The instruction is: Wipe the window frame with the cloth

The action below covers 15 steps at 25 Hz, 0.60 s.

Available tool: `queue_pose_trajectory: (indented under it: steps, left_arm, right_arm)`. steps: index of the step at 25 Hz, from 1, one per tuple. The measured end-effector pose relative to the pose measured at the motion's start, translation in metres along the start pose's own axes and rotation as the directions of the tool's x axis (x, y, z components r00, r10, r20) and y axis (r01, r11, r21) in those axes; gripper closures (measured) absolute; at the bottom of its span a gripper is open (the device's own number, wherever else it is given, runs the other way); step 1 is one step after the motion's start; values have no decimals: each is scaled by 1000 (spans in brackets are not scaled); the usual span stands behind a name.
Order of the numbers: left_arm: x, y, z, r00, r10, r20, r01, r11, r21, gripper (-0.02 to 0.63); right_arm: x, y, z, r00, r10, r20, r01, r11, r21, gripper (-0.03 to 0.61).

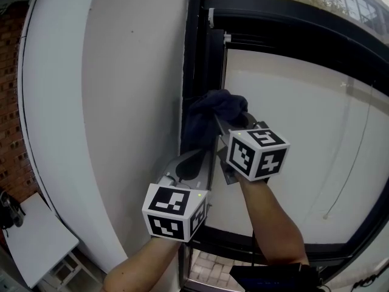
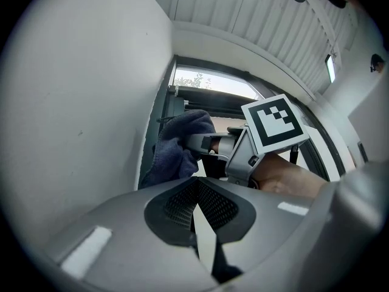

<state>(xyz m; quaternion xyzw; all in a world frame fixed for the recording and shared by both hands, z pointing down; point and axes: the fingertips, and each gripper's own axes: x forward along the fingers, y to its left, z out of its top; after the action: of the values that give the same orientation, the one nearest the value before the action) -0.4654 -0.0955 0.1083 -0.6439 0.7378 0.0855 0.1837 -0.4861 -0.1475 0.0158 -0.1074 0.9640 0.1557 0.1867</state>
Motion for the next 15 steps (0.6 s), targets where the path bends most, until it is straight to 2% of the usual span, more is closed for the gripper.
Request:
queue_pose_trajectory:
  steps: [8, 15]
  left_arm:
    - [14, -1, 2, 999, -37, -3, 37, 999, -14, 620]
    - [23, 6, 16, 999, -42, 28, 43, 999, -33, 620]
  right_arm:
    - [9, -9, 25, 999, -34, 42, 35, 999, -37, 525]
    - [22, -16, 55, 994, -60, 90, 65, 996, -59, 525]
